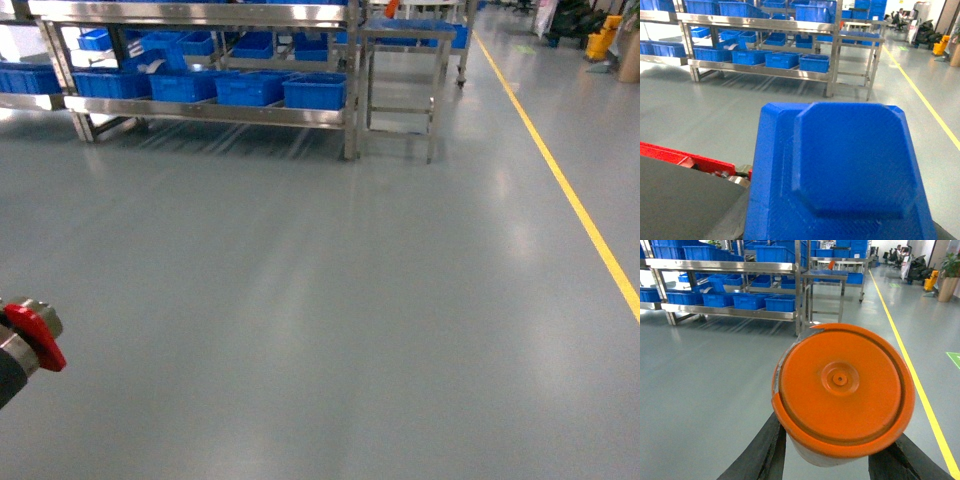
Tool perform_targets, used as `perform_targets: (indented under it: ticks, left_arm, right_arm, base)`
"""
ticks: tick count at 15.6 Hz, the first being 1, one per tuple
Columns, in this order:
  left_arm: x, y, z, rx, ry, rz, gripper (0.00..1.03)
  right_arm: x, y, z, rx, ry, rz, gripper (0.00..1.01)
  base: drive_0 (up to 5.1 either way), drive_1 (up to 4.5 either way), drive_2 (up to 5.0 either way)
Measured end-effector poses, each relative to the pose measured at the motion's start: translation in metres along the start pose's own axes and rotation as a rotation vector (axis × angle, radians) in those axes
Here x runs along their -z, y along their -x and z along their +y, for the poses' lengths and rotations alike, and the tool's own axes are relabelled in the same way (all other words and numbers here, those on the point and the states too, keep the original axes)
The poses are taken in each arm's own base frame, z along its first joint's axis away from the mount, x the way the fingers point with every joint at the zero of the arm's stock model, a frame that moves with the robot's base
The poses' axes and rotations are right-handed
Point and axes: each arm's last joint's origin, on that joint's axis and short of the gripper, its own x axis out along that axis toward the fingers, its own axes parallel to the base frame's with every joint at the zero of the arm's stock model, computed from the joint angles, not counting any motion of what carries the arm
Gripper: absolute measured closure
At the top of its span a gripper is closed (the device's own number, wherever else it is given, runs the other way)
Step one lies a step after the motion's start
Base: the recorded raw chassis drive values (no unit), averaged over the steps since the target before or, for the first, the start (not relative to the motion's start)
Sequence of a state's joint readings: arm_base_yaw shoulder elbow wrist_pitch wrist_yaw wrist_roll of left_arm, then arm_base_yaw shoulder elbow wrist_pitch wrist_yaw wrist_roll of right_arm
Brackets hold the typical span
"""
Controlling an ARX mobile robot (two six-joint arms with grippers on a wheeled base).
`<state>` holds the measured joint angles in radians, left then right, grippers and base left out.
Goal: Sort blue parts and orange caps into right shelf containers
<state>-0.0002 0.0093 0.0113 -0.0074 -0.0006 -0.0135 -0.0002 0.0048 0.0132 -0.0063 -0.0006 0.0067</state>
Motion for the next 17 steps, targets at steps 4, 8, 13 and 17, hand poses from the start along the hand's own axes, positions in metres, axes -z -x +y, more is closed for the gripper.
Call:
perform_targets:
  ticks: [4, 8, 13, 17]
  left_arm:
    - [0.0, 0.0, 0.0, 0.0, 0.0, 0.0, 0.61]
    - [0.0, 0.0, 0.0, 0.0, 0.0, 0.0, 0.61]
    - [0.0, 0.0, -0.0001, 0.001, 0.0, 0.0, 0.61]
    - [0.0, 0.0, -0.0001, 0.001, 0.0, 0.0, 0.61]
  right_arm:
    - [0.0, 0.0, 0.0, 0.0, 0.0, 0.0, 0.61]
    - [0.0, 0.0, 0.0, 0.0, 0.0, 0.0, 0.61]
    - [0.0001, 0.0, 0.0, 0.001, 0.0, 0.002, 0.61]
    - [0.0, 0.0, 0.0, 0.0, 0.0, 0.0, 0.61]
  base:
    - [-1.5, -1.54, -1.5]
    - [-1.7, -1.72, -1.7]
    - [-0.2, 2.34, -2.6]
    - [0.0, 4.22, -4.1]
